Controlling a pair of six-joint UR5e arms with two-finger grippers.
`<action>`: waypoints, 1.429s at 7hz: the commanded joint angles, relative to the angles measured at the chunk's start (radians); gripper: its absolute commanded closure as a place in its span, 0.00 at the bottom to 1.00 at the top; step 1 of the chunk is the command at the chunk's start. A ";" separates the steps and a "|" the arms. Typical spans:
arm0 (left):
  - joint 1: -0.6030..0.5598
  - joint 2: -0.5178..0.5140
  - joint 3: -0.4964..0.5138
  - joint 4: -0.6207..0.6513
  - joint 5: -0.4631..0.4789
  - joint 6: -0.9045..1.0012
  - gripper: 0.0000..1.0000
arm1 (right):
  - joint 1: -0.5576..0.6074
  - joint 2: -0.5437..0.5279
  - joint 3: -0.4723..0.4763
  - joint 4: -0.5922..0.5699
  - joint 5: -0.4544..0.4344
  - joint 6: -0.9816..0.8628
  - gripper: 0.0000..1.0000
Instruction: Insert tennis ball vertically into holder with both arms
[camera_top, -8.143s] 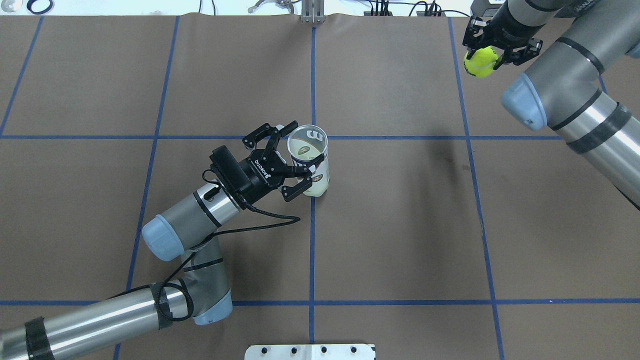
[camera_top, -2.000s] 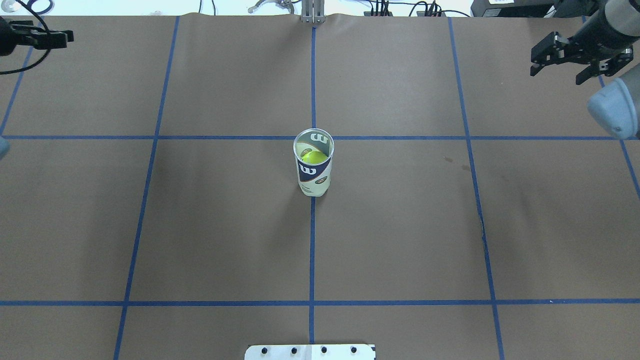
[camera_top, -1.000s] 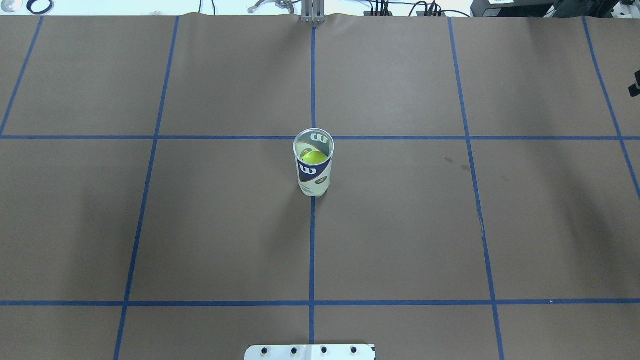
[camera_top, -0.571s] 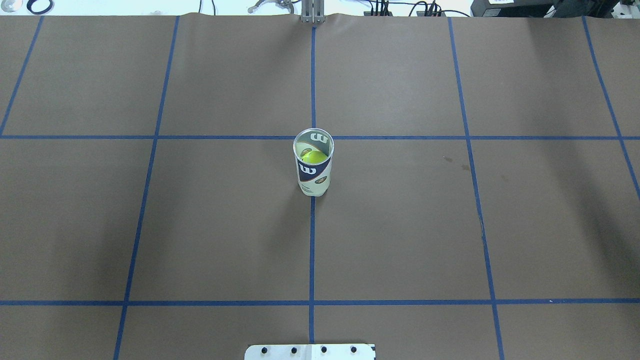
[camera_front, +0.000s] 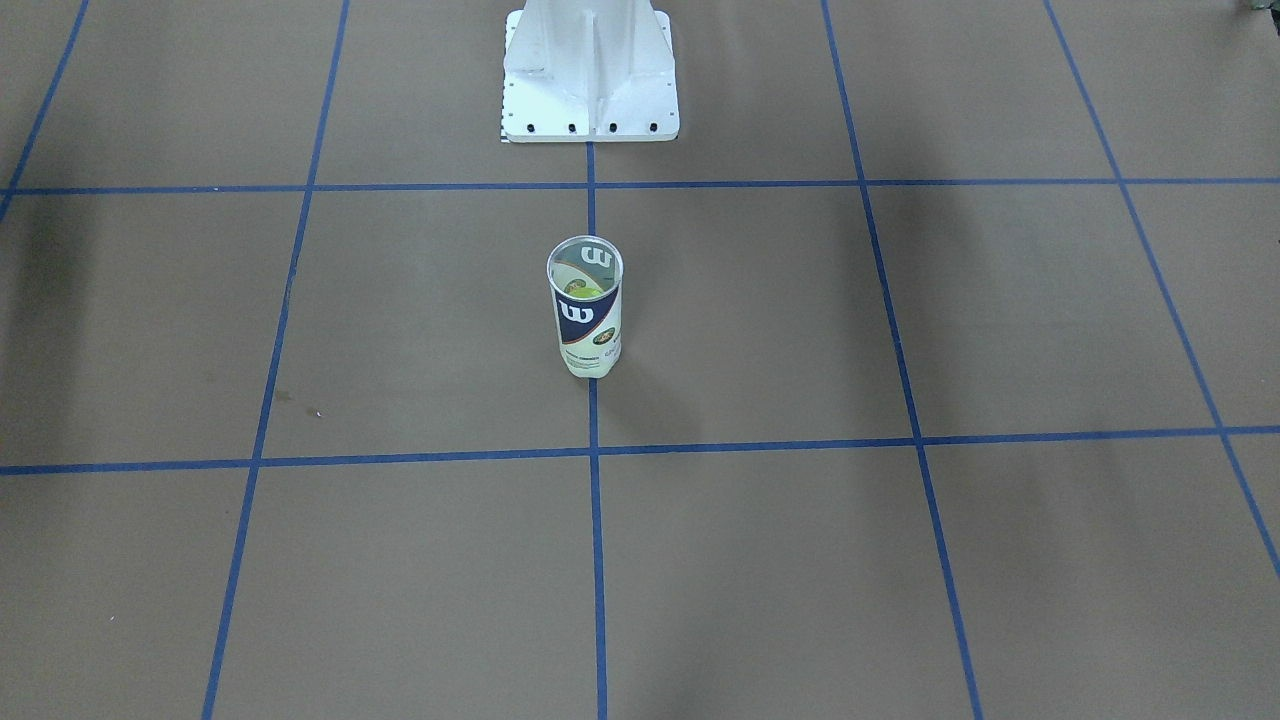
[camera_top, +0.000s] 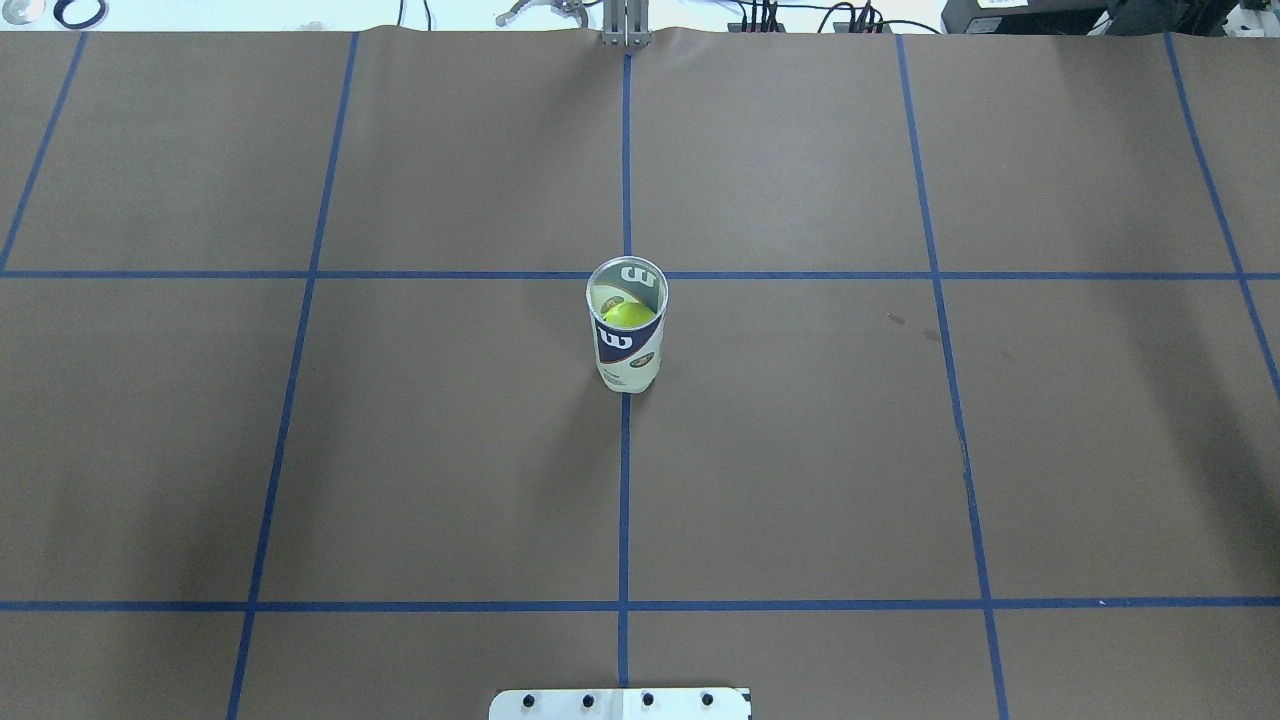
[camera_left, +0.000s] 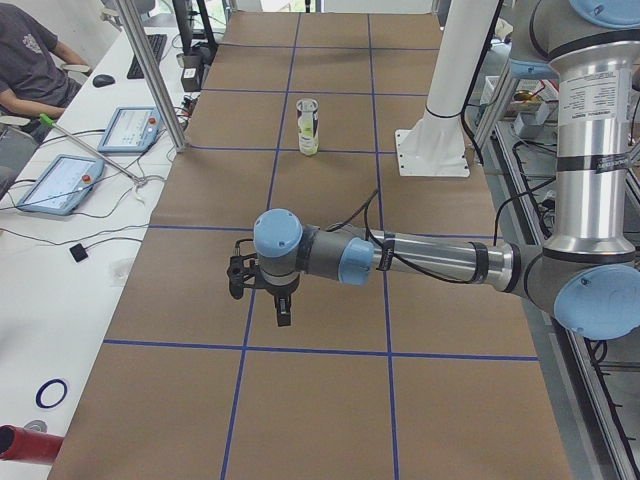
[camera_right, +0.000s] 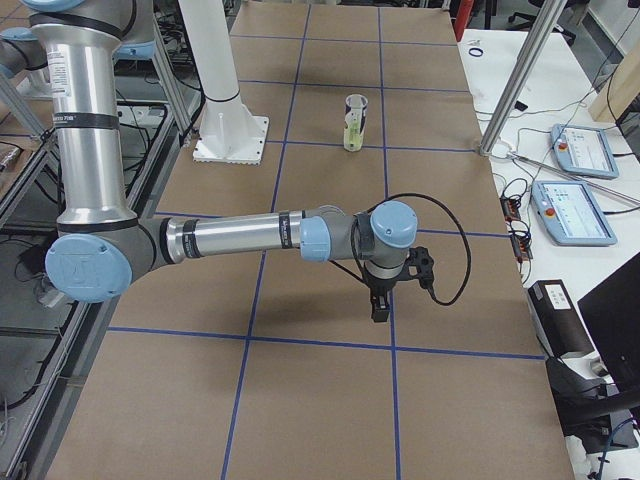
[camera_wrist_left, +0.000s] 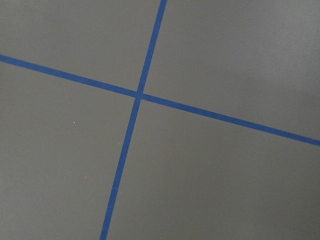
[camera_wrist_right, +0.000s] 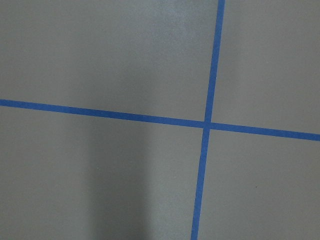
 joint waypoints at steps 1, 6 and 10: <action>0.000 0.010 0.007 0.011 0.025 0.085 0.01 | 0.001 -0.003 -0.001 0.000 -0.001 -0.003 0.01; -0.005 0.011 0.006 0.119 0.099 0.265 0.01 | 0.001 -0.005 0.003 0.003 -0.003 -0.005 0.01; -0.023 0.010 0.003 0.184 0.096 0.274 0.01 | 0.001 -0.012 0.012 0.003 -0.004 -0.005 0.01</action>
